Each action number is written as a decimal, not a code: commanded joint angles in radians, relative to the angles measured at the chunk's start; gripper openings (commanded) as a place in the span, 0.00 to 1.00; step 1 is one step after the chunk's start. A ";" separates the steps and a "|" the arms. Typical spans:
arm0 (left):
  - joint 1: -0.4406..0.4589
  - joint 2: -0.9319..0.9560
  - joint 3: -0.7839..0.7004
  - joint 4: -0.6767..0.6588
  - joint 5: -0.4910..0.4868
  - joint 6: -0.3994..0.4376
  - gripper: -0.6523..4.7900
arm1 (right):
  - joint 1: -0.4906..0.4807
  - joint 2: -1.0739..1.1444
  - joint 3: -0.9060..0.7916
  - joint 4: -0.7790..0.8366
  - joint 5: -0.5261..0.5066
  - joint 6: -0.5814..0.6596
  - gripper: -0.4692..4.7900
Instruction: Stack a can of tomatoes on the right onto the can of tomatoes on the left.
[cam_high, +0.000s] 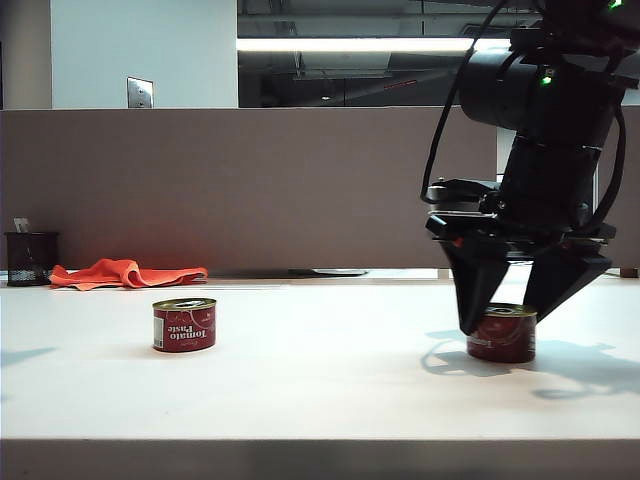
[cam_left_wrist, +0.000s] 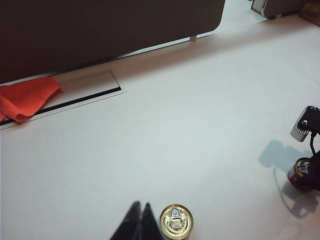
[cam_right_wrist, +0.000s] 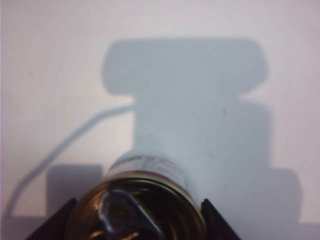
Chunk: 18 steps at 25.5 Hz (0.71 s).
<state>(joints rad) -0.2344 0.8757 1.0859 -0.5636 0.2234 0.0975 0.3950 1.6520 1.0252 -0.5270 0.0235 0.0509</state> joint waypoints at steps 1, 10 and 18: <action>0.002 -0.002 0.005 0.035 -0.003 0.003 0.11 | 0.001 -0.004 0.004 -0.009 0.001 0.002 0.66; 0.002 -0.002 0.005 0.048 -0.072 0.008 0.11 | 0.001 -0.007 0.060 -0.034 0.000 0.000 0.61; 0.002 -0.002 0.005 0.045 -0.141 0.008 0.11 | 0.069 0.004 0.339 -0.069 -0.052 0.010 0.62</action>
<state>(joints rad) -0.2333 0.8757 1.0859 -0.5278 0.0853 0.1013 0.4416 1.6550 1.3254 -0.6197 -0.0151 0.0574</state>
